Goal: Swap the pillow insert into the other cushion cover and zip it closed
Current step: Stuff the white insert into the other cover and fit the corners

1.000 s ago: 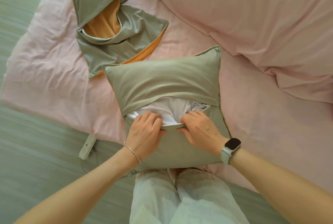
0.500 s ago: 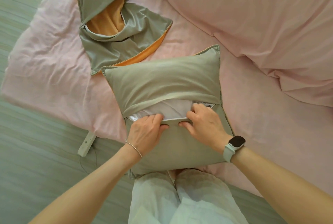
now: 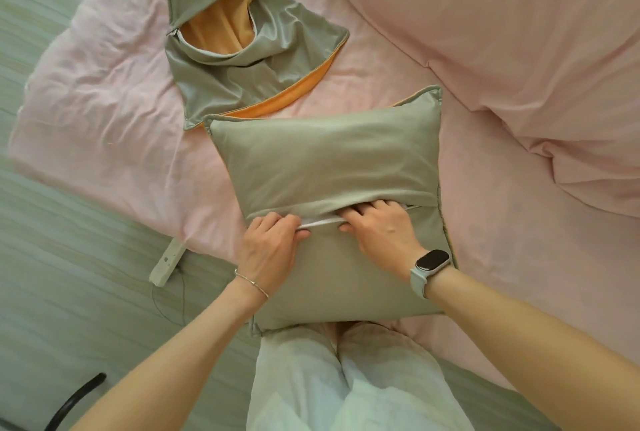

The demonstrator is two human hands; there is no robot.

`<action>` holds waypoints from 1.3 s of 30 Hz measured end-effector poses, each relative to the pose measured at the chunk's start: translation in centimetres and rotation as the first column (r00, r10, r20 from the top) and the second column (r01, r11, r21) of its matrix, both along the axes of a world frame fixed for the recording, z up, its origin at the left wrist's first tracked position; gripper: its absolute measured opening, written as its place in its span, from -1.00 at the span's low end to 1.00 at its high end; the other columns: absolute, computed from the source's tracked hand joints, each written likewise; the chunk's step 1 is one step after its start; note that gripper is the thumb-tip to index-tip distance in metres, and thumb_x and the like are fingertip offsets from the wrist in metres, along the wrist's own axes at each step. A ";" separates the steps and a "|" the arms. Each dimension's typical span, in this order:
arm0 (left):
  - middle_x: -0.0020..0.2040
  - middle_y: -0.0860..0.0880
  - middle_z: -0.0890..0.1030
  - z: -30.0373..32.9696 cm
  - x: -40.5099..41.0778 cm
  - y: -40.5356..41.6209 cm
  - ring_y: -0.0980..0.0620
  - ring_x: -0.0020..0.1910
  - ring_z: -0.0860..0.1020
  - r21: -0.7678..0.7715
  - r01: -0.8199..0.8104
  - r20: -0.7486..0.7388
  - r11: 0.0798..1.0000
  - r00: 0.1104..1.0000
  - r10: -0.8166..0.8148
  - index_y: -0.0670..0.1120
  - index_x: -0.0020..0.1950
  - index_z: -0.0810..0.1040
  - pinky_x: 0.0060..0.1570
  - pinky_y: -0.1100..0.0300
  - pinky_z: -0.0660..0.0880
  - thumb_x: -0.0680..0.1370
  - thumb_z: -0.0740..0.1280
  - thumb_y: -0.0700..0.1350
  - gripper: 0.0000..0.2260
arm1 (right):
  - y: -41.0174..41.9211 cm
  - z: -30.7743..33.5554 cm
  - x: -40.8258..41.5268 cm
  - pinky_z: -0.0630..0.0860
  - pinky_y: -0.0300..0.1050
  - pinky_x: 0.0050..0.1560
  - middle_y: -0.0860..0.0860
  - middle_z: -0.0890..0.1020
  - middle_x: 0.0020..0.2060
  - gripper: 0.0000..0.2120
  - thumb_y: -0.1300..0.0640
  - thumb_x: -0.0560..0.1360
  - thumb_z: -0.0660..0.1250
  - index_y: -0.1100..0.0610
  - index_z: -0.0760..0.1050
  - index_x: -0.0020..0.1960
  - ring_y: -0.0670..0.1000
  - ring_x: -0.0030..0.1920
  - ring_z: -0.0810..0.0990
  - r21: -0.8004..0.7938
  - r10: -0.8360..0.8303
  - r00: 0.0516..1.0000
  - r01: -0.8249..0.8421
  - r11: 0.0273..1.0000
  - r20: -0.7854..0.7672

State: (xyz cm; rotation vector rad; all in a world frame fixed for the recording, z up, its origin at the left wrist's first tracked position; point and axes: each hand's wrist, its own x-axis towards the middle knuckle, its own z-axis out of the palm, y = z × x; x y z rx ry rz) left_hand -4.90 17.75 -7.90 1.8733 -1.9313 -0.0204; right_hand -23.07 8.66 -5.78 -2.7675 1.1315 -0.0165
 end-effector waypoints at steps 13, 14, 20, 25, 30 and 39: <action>-0.21 0.04 0.62 3.2 -1.7 -10.8 -0.09 -0.17 0.56 0.139 0.133 -0.173 0.981 0.979 -0.108 -0.04 -0.31 0.61 -0.12 0.10 0.35 0.53 0.18 0.10 -0.64 | -4.9 3.1 -3.4 0.29 -0.01 0.03 0.11 0.59 -0.12 -0.77 0.07 0.42 0.23 0.15 0.61 -0.12 0.07 -0.01 0.40 -0.146 -0.251 0.923 0.302 0.942 0.291; -0.24 0.05 0.61 2.8 -1.6 -11.1 -0.10 -0.15 0.56 0.156 0.154 -0.161 0.976 0.978 -0.129 -0.03 -0.35 0.60 -0.10 0.11 0.29 0.51 0.19 0.10 -0.65 | -4.5 2.6 -3.4 0.29 0.00 0.06 0.12 0.59 -0.11 -0.77 0.07 0.42 0.22 0.14 0.62 -0.13 0.07 0.00 0.40 -0.129 -0.252 0.929 0.294 0.947 0.270; -0.29 0.02 0.53 1.5 -1.9 -13.2 -0.06 -0.32 0.51 0.160 0.225 -0.128 0.961 0.970 -0.206 -0.01 -0.16 0.46 -0.29 0.15 0.20 0.41 0.26 0.10 -0.81 | -2.6 1.0 -2.1 0.28 -0.06 -0.09 -0.01 0.62 -0.14 -0.83 0.15 0.44 0.25 0.13 0.61 -0.08 0.03 -0.06 0.46 -0.121 -0.270 0.921 0.313 0.942 0.280; -0.43 -0.06 0.55 1.3 -1.2 -15.0 -0.11 -0.48 0.53 0.125 0.305 -0.202 0.944 0.939 -0.277 -0.14 -0.24 0.54 -0.54 0.19 0.36 0.53 0.16 -0.05 -0.74 | -2.3 0.6 -0.7 0.39 -0.07 -0.03 0.08 0.63 -0.09 -0.83 0.25 0.42 0.25 0.22 0.60 -0.07 0.08 0.00 0.49 -0.112 -0.238 0.901 0.295 0.949 0.362; -0.25 -0.15 0.60 1.2 -1.5 -18.8 -0.10 -0.24 0.50 0.454 0.211 -0.581 0.866 0.807 0.108 -0.24 -0.15 0.55 -0.26 0.21 0.25 0.55 0.23 -0.14 -0.80 | -4.0 0.0 2.3 0.50 -0.09 -0.03 0.15 0.64 0.01 -0.69 0.25 0.48 0.12 0.29 0.57 0.08 0.13 -0.04 0.63 0.079 -0.431 0.835 0.432 0.899 0.343; -0.41 0.04 0.46 -0.3 -1.1 -22.0 0.14 -0.38 0.39 0.572 0.178 -0.692 0.801 0.628 0.355 -0.10 -0.29 0.51 -0.26 0.23 0.34 0.53 0.28 -0.18 -0.81 | -6.7 -0.3 5.1 0.49 -0.13 -0.33 0.05 0.61 -0.14 -0.64 -0.03 0.49 0.08 0.16 0.55 -0.04 0.12 -0.24 0.60 0.196 -0.669 0.727 0.641 0.742 0.152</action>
